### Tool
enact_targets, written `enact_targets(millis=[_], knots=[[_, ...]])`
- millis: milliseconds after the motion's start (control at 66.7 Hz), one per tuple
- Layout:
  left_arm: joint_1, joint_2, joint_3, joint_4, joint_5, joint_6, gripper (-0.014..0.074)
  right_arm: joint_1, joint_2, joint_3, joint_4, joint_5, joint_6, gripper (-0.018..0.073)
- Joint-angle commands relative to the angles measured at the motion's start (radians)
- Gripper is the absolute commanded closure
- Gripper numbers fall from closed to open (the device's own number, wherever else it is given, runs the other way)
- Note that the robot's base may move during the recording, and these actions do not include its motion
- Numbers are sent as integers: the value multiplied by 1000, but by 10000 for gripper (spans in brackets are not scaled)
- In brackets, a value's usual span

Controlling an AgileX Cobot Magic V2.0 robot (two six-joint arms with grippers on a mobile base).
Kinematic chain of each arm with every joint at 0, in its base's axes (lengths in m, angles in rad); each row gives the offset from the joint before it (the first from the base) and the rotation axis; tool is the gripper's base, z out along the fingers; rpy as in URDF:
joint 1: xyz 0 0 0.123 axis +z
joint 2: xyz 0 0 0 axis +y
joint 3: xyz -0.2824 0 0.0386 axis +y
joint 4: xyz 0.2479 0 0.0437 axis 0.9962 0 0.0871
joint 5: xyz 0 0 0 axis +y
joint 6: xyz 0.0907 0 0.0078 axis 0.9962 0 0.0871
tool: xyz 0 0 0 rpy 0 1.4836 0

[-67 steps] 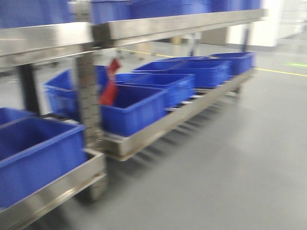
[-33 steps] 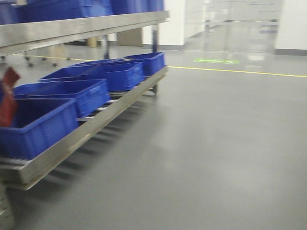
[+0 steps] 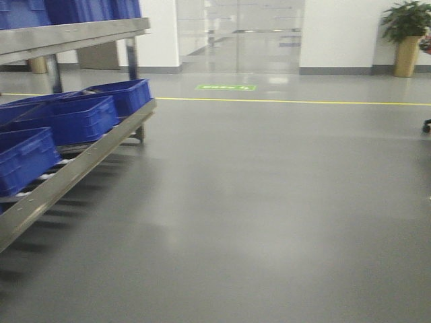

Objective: Move two blue bins to right shelf middle
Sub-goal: 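Turn and drive the base along the aisle carrying the teal bin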

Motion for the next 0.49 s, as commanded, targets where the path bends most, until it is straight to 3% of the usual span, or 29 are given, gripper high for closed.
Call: enact_targets(millis=[0,480], knots=[[1,-20,-20,-15,-117,10,707,0,-13,-13,7,-78,-17,724],[1,-20,-20,-15,-117,10,707,0,-13,-13,7,-78,-17,724]])
